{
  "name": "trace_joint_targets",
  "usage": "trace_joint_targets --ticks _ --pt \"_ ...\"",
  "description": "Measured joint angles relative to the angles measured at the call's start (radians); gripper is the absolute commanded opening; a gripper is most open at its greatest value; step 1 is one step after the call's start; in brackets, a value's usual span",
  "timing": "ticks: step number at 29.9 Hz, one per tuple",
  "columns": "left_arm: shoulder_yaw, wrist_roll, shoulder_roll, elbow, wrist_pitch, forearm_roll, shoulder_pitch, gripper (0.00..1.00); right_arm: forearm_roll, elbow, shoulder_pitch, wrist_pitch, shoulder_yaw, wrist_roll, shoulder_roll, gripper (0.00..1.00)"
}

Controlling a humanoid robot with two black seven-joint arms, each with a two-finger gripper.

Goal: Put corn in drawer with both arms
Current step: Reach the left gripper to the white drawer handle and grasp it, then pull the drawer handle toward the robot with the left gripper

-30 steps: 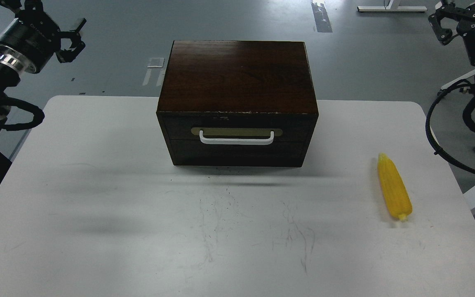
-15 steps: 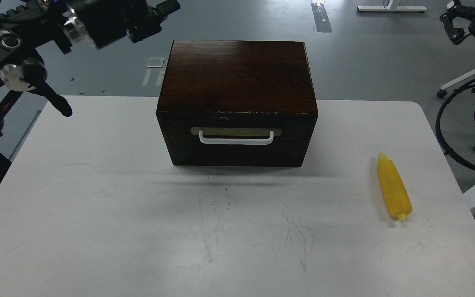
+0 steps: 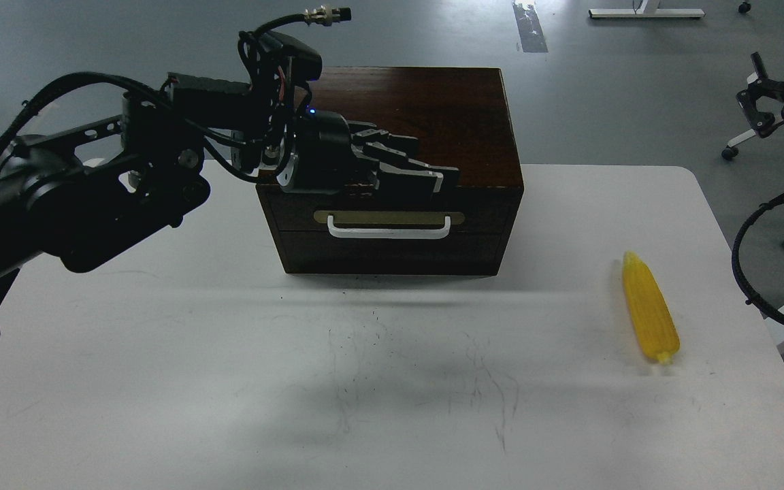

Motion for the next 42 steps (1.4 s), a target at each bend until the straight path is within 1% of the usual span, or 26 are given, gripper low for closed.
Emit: trace_joint_targets --ticks 5,10,13,22,23,28,29,30,34,42 --pt "0.136 0.0 0.001 -0.05 0.008 0.078 -0.023 0.85 0.008 -0.005 -0.015 0.0 0.002 0.002 0.0 1.0" --pt "0.207 0.007 0.007 -0.052 0.063 0.332 -0.02 0.85 0.007 -0.007 -0.016 0.0 0.002 0.003 0.0 1.0" --pt "0.223 0.007 0.01 -0.052 0.069 0.385 -0.019 0.84 0.007 -0.008 -0.016 0.0 0.003 0.003 0.0 1.0" --pt "0.229 0.007 0.011 -0.036 0.07 0.409 -0.02 0.83 0.007 -0.009 -0.016 0.0 0.013 0.003 0.0 1.0" --pt "0.229 0.007 0.01 -0.028 0.07 0.409 -0.02 0.8 0.007 -0.009 -0.016 0.0 0.014 0.003 0.0 1.0" --pt "0.231 0.006 0.01 -0.009 0.07 0.412 -0.013 0.76 0.007 -0.01 -0.016 0.0 0.016 0.004 0.0 1.0" --pt "0.234 0.006 0.011 -0.008 0.07 0.415 -0.013 0.72 0.007 -0.01 -0.016 0.0 0.016 0.004 0.0 1.0" --pt "0.241 0.006 0.011 -0.007 0.07 0.421 -0.013 0.71 0.007 -0.01 -0.016 0.0 0.016 0.004 -0.001 1.0" --pt "0.272 0.007 0.012 0.006 0.07 0.455 -0.025 0.7 0.007 -0.011 -0.015 0.0 0.021 0.004 -0.001 1.0" --pt "0.278 0.008 0.01 0.012 0.072 0.466 -0.024 0.7 0.007 -0.027 -0.014 0.0 0.026 0.004 -0.001 1.0"
